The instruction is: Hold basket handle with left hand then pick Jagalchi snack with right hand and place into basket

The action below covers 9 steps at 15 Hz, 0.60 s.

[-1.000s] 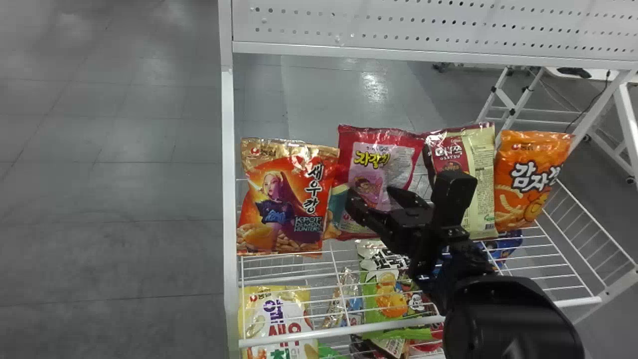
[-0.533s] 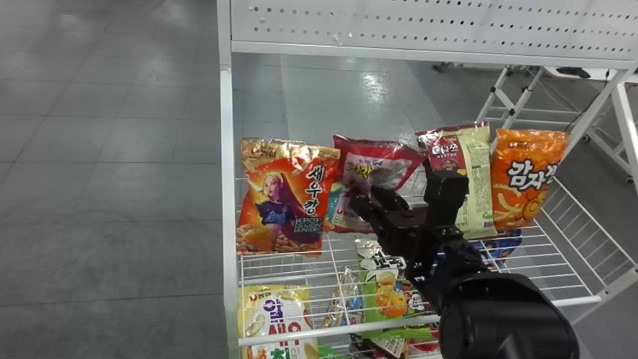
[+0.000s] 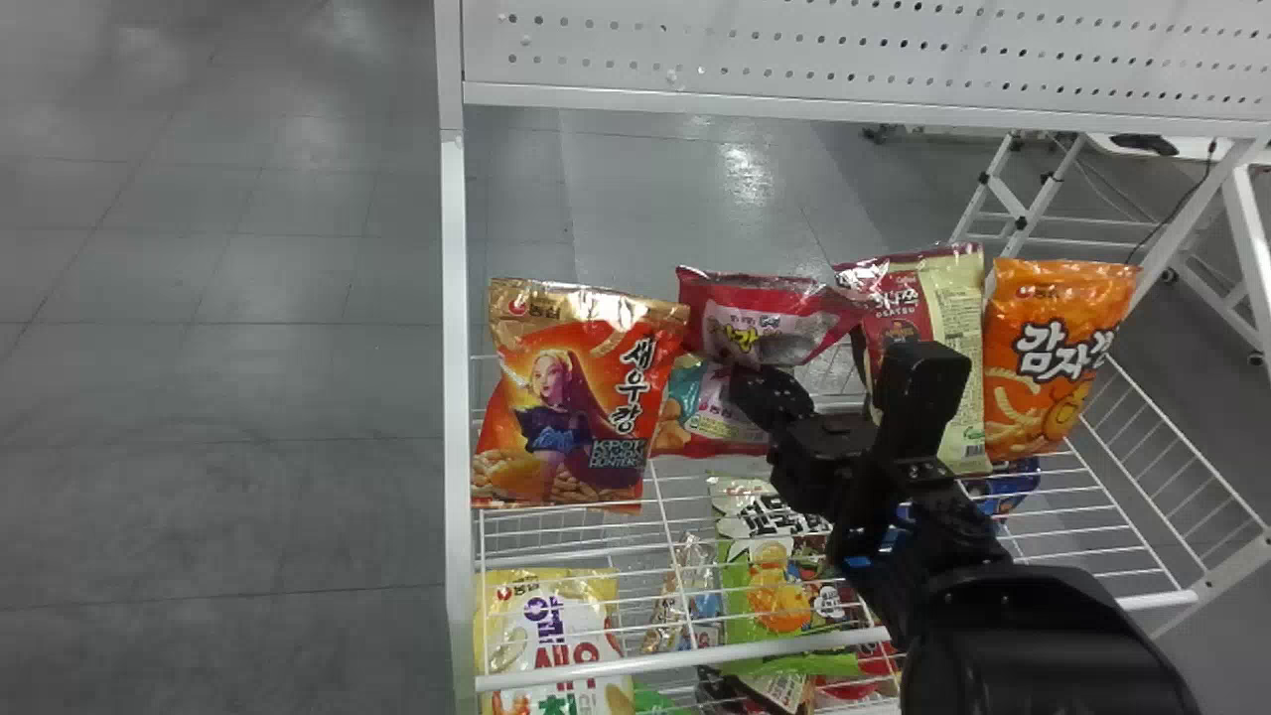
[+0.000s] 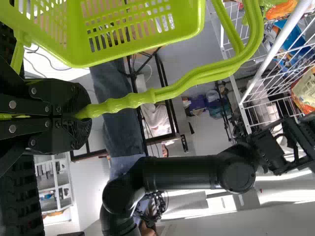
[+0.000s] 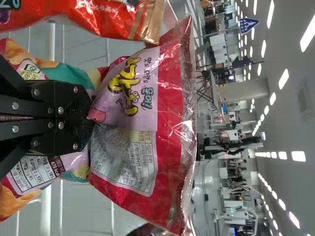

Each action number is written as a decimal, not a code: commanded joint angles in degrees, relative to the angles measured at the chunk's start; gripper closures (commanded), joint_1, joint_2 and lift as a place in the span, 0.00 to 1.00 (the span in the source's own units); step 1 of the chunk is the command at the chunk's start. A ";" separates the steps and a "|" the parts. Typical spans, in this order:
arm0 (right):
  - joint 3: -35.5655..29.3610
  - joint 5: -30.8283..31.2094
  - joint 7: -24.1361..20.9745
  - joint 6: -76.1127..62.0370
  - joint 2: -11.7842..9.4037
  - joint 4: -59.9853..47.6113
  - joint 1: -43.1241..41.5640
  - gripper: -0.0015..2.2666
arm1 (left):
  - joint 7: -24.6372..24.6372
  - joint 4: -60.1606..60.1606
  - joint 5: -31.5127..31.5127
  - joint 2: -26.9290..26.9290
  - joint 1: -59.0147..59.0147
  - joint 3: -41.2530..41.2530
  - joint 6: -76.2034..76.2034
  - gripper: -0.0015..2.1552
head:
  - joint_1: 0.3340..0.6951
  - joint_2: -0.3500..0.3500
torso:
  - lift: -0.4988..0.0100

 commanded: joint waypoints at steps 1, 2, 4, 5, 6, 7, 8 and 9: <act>-0.49 0.30 -0.80 5.11 0.05 -5.94 2.12 0.99 | -0.57 0.00 0.03 0.00 0.01 0.00 -0.07 1.00 | 1.00 0.21 | 0.97; -0.85 0.30 -0.88 8.10 0.05 -8.49 2.82 0.99 | -0.57 0.00 0.03 0.00 -0.08 0.00 -0.07 1.00 | 1.00 0.21 | 0.97; -1.02 0.30 -0.88 13.02 0.05 -12.89 3.96 0.99 | -0.57 0.00 0.03 0.00 -0.08 -0.09 -0.07 1.00 | 1.00 0.19 | 0.97; -1.20 0.30 -0.88 15.49 0.05 -15.00 4.67 0.99 | -0.57 0.00 0.03 0.00 -0.08 -0.09 -0.07 1.00 | 1.00 0.18 | 0.97; -1.37 0.30 -0.97 17.24 0.05 -16.49 5.11 0.99 | -0.57 0.00 0.03 0.00 -0.08 -0.09 -0.07 1.00 | 1.00 0.17 | 0.97; -1.64 0.30 -0.97 20.23 0.05 -18.34 5.98 0.99 | -0.57 0.00 0.03 0.00 -0.08 -0.09 -0.07 1.00 | 1.00 0.16 | 0.97; -1.72 0.30 -1.06 22.52 0.05 -20.09 6.86 0.99 | -0.57 0.00 0.03 0.00 -0.08 -0.09 -0.25 1.00 | 1.00 0.16 | 0.97; -2.16 0.30 -1.15 26.74 0.05 -23.43 7.57 0.99 | -0.57 0.00 0.03 0.00 0.01 -0.09 -0.07 1.00 | 1.00 0.15 | 0.97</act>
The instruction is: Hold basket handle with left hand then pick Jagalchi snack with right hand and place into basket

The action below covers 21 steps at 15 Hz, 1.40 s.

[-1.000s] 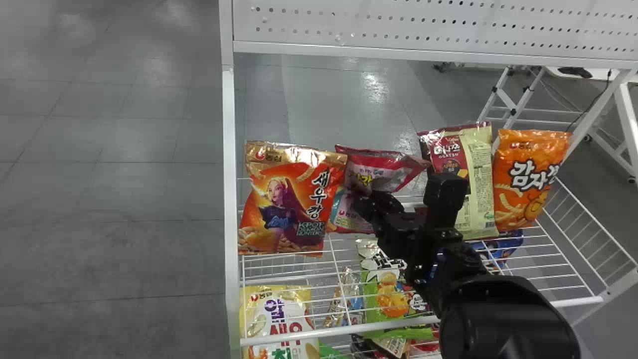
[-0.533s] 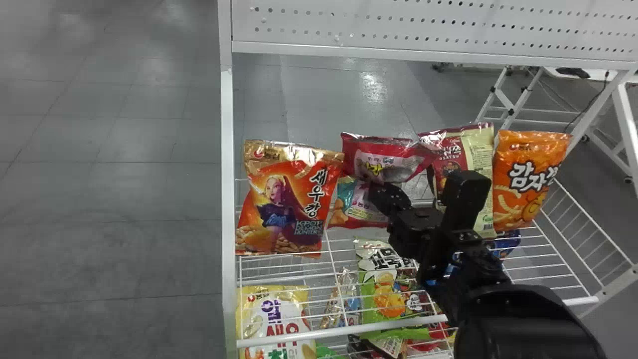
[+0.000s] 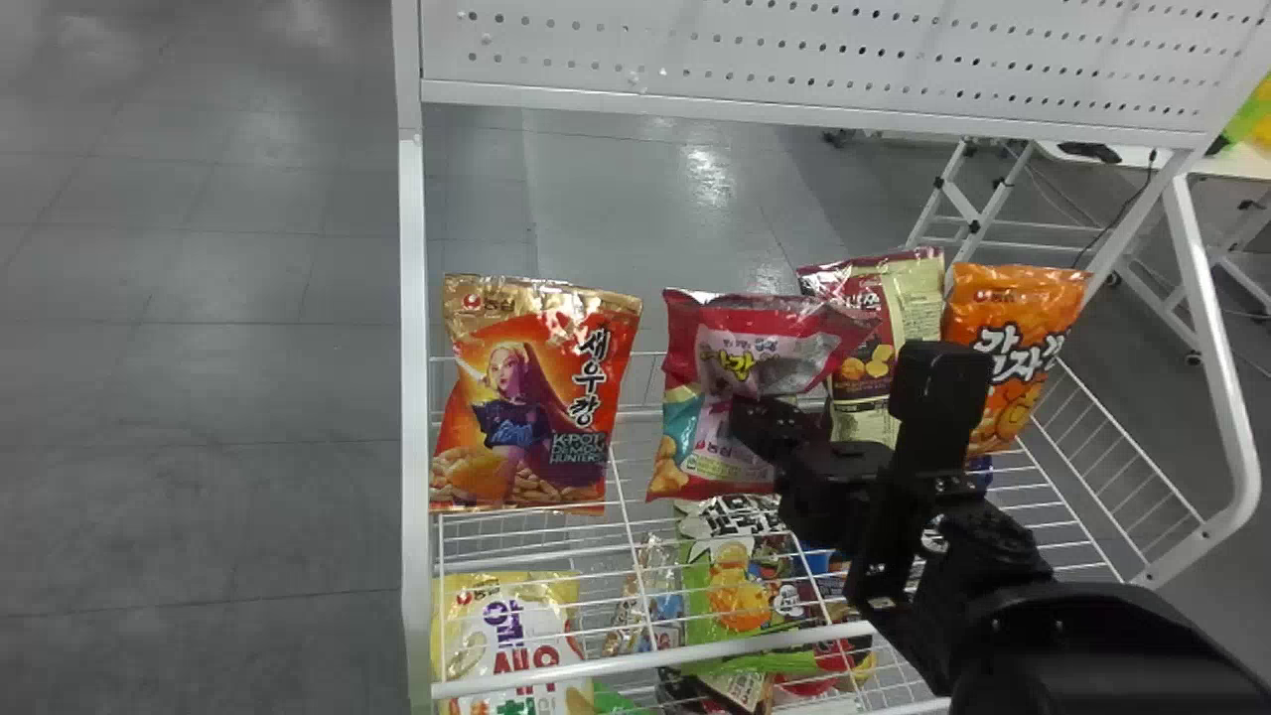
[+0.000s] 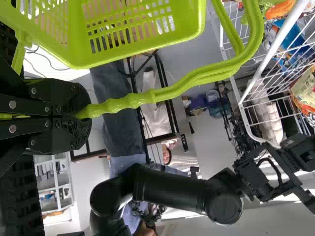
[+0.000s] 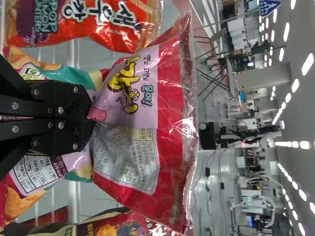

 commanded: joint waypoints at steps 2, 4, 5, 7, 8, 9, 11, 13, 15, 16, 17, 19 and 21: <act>-2.05 -0.09 0.01 10.98 0.05 -7.70 2.84 0.99 | -0.57 0.09 0.09 0.00 0.00 -0.08 -0.14 1.00 | 1.00 0.13 | 0.97; -3.90 -1.14 0.10 14.50 0.05 -11.65 5.30 0.99 | -0.57 0.17 0.18 0.00 0.09 -0.08 -0.31 1.00 | 1.00 0.09 | 0.97; -4.86 -1.85 0.27 16.61 0.05 -13.67 6.70 0.99 | -0.57 0.17 0.18 0.00 0.09 -0.16 -0.49 1.00 | 1.00 0.07 | 0.97; -6.89 -2.99 1.15 21.36 0.05 -17.80 8.64 0.99 | -0.57 0.26 0.18 0.00 0.09 -0.25 -0.67 1.00 | 1.00 0.02 | 0.97; -9.08 -5.45 1.42 23.29 0.05 -19.65 9.60 0.99 | -0.57 0.44 0.18 0.00 0.09 -0.34 -0.84 1.00 | 1.00 0.00 | 0.97; -10.66 -7.03 1.59 25.05 0.05 -21.14 10.40 0.99 | -0.57 0.61 0.18 0.00 0.00 -0.43 -1.19 1.00 | 1.00 0.00 | 0.97; -13.57 -8.79 2.47 25.22 0.05 -22.46 11.80 0.99 | -0.57 0.79 0.18 -0.09 0.00 -0.52 -1.19 1.00 | 1.00 0.00 | 0.97; -19.89 -16.00 4.23 28.91 0.05 -24.13 12.59 0.99 | -0.57 0.88 0.18 -0.09 0.00 -0.52 -1.37 1.00 | 1.00 0.00 | 0.97; -23.32 -18.72 5.37 34.36 0.05 -26.24 14.44 0.99 | -0.57 1.14 0.18 -0.09 0.00 -0.52 -1.55 1.00 | 1.00 0.00 | 0.97; -24.46 -19.25 6.43 37.70 0.05 -27.38 15.32 1.00 | -0.57 1.32 0.18 -0.09 0.00 -0.52 -1.55 1.00 | 1.00 0.00 | 0.97; -26.84 -21.53 6.78 40.46 0.05 -28.61 15.67 0.99 | -0.57 1.40 0.18 -0.18 0.00 -0.52 -1.55 1.00 | 1.00 0.00 | 0.97; -29.21 -23.12 8.62 40.46 0.05 -30.46 15.76 0.99 | -0.57 1.49 0.18 -0.35 -0.09 -0.52 -1.55 1.00 | 1.00 0.00 | 0.97; -29.56 -23.20 11.79 40.46 0.05 -30.81 15.85 0.99 | -0.57 1.58 0.18 -0.35 -0.18 -0.52 -1.55 1.00 | 1.00 0.00 | 0.97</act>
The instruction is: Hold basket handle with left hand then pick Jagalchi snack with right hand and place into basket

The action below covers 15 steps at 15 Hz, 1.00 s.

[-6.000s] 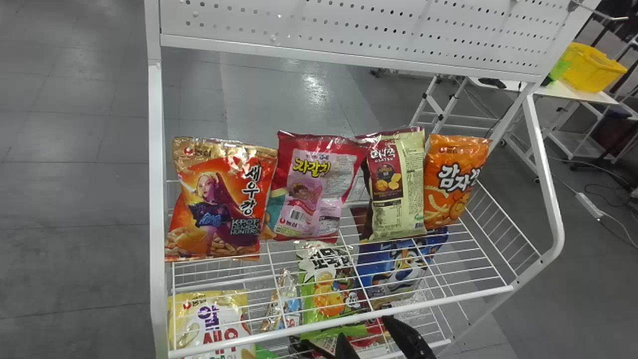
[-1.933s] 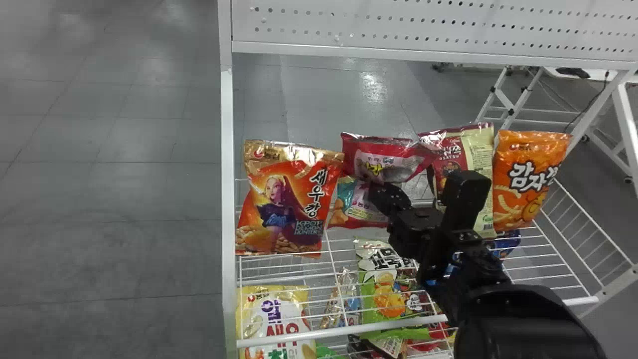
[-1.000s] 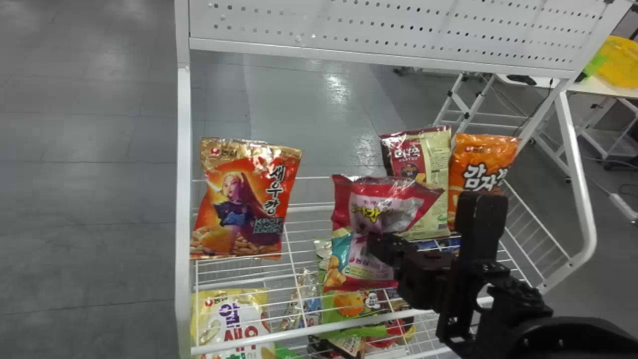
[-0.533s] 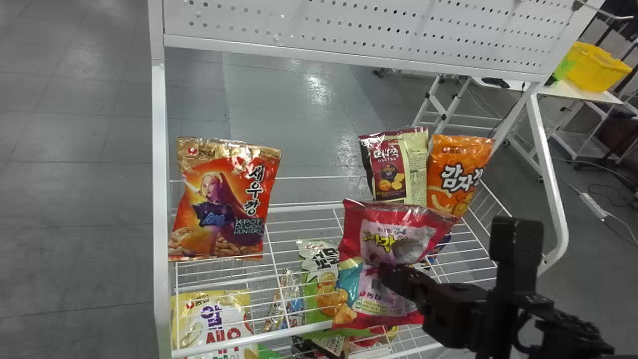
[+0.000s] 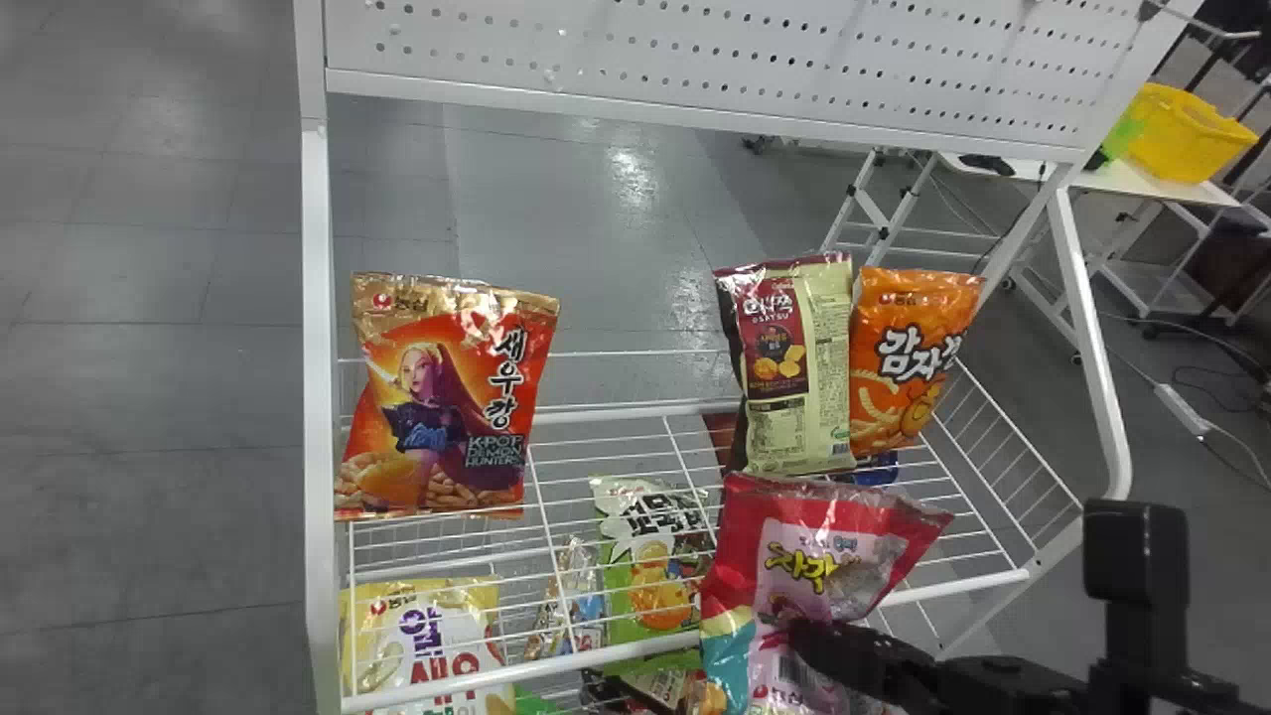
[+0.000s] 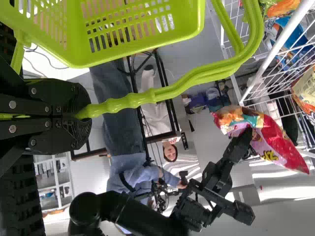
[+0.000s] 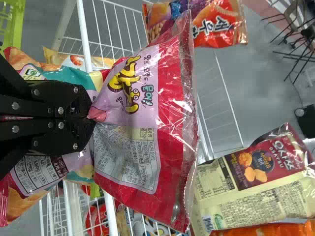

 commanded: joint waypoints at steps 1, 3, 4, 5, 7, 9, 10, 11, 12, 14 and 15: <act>-0.28 -0.67 1.56 0.20 0.05 -0.45 0.17 0.99 | -0.57 0.13 -0.01 -0.03 -0.09 0.00 0.00 1.00 | 1.00 0.00 | 0.97; 0.78 -0.84 2.26 0.20 0.05 -0.53 0.96 1.00 | -0.57 0.22 0.08 -0.12 -0.09 0.00 0.00 1.00 | 1.00 0.00 | 0.97; 1.48 -0.84 3.23 0.20 0.05 -0.45 1.58 0.99 | -0.57 0.40 0.08 -0.12 -0.09 0.09 0.00 1.00 | 1.00 0.00 | 0.97; 2.36 -0.67 4.02 0.20 0.05 -0.36 2.11 1.00 | -0.57 0.40 0.08 -0.12 -0.18 0.09 -0.35 1.00 | 1.00 0.00 | 0.97; 5.52 -0.32 5.16 0.20 0.05 0.70 3.60 1.00 | -0.57 0.40 0.08 -0.12 -0.44 0.00 0.00 1.00 | 1.00 0.00 | 0.97; 9.04 0.04 5.51 0.20 0.05 2.19 4.48 1.00 | -0.57 0.31 0.08 -0.12 -0.62 -0.08 0.00 1.00 | 1.00 0.00 | 0.97; 10.80 0.48 5.69 0.20 0.05 3.16 4.74 1.00 | -0.57 0.22 0.08 -0.12 -0.62 -0.08 0.00 1.00 | 1.00 0.00 | 0.97; 12.38 0.65 6.22 0.20 0.05 4.30 4.74 0.99 | -0.57 0.22 0.17 -0.12 -0.62 -0.08 0.00 1.00 | 1.00 0.00 | 0.97; 14.14 1.18 6.39 0.20 0.05 5.27 4.92 1.00 | -0.57 0.22 0.17 -0.12 -0.71 -0.08 0.18 1.00 | 1.00 0.02 | 0.97; 18.88 2.58 6.92 0.20 0.05 7.55 5.09 0.99 | -0.57 0.04 0.17 -0.12 -0.71 -0.08 0.18 1.00 | 1.00 0.10 | 0.97; 20.73 2.85 6.92 0.20 0.05 8.34 5.18 1.00 | -0.57 0.04 0.25 -0.12 -0.71 -0.08 0.35 1.00 | 1.00 0.14 | 0.97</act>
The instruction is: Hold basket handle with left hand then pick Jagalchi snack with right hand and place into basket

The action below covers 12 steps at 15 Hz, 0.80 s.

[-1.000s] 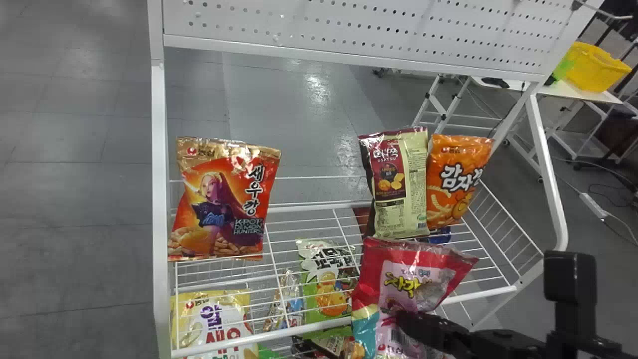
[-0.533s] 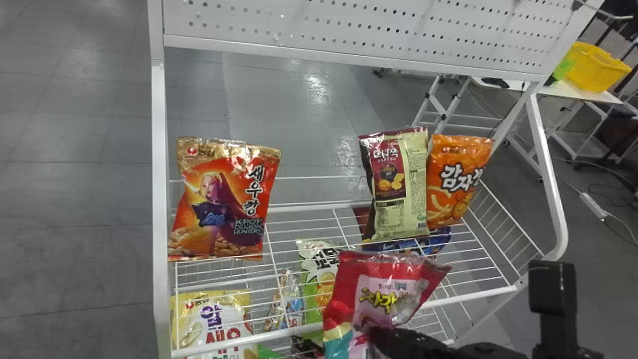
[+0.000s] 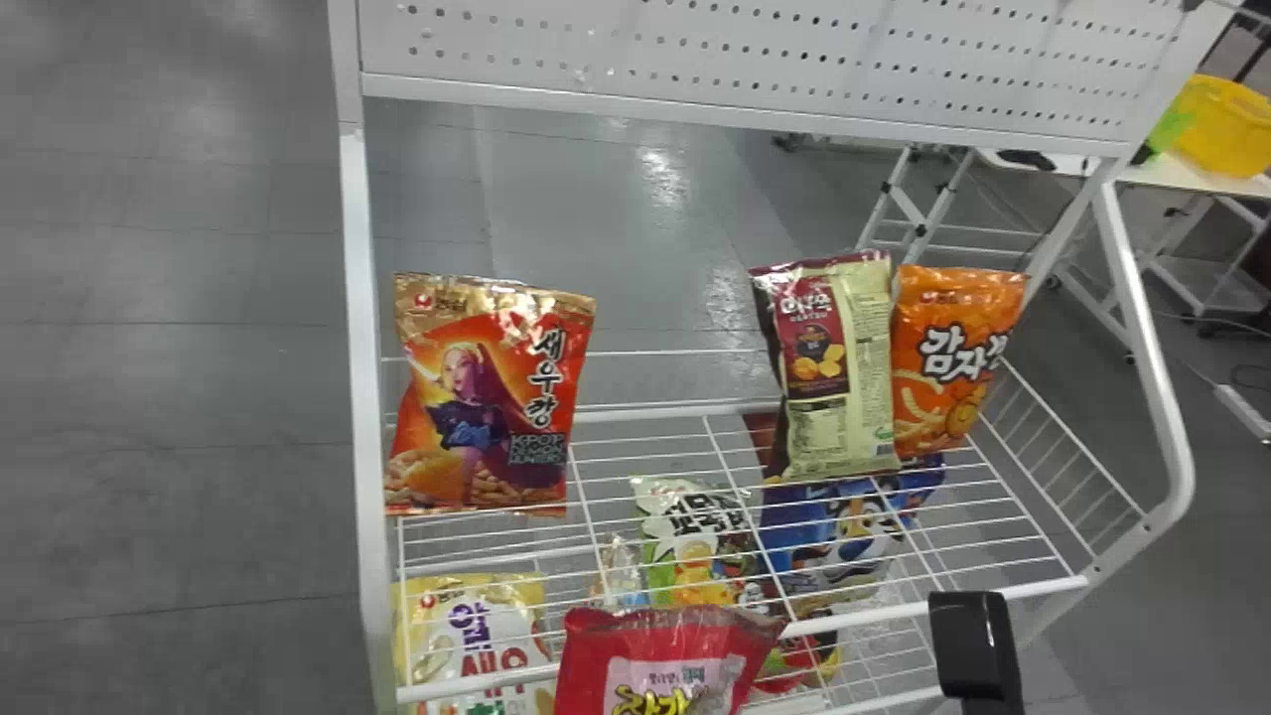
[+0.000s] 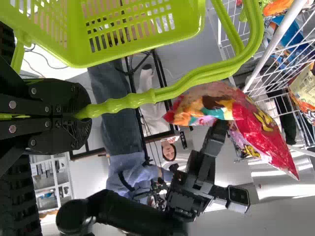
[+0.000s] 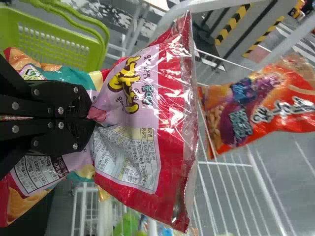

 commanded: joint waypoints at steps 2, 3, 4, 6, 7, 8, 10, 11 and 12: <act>6.32 0.75 0.11 0.12 0.05 4.02 0.63 0.99 | -0.57 -0.04 0.15 0.00 -0.09 0.00 0.16 1.00 | 1.00 0.30 | 0.97; 7.99 1.46 0.11 0.12 0.05 5.51 0.81 0.99 | -0.57 0.05 0.15 0.00 -0.09 0.00 0.16 1.00 | 1.00 0.36 | 0.97; 9.92 2.34 0.29 0.12 0.05 7.44 0.90 0.99 | -0.57 -0.04 0.32 0.00 -0.09 0.00 0.16 1.00 | 1.00 0.41 | 0.97; 13.09 3.65 0.55 0.12 0.05 12.01 0.55 0.99 | -0.57 -0.22 0.59 0.00 -0.09 0.00 0.33 1.00 | 1.00 0.58 | 0.97; 14.05 3.83 0.81 0.12 0.05 14.74 0.02 0.99 | -0.57 -0.39 0.59 0.00 -0.09 0.00 0.51 1.00 | 1.00 0.63 | 0.97; 14.58 3.83 1.43 0.12 0.05 17.20 -0.25 0.99 | -0.57 -0.57 0.59 0.00 -0.09 -0.09 0.68 1.00 | 1.00 0.68 | 0.97; 15.72 3.83 2.13 0.12 0.05 21.59 -1.04 0.99 | -0.57 -0.66 0.59 0.00 -0.09 -0.09 0.86 1.00 | 1.00 0.82 | 0.97; 16.43 3.83 2.75 -1.41 0.05 24.06 -1.30 0.99 | -0.57 -0.66 0.59 0.08 -0.09 -0.09 0.68 1.00 | 1.00 0.86 | 0.97; 17.04 3.83 3.01 -5.10 0.05 25.55 -1.48 0.93 | -0.57 -0.66 0.59 0.00 -0.09 -0.09 0.68 1.00 | 1.00 0.89 | 0.97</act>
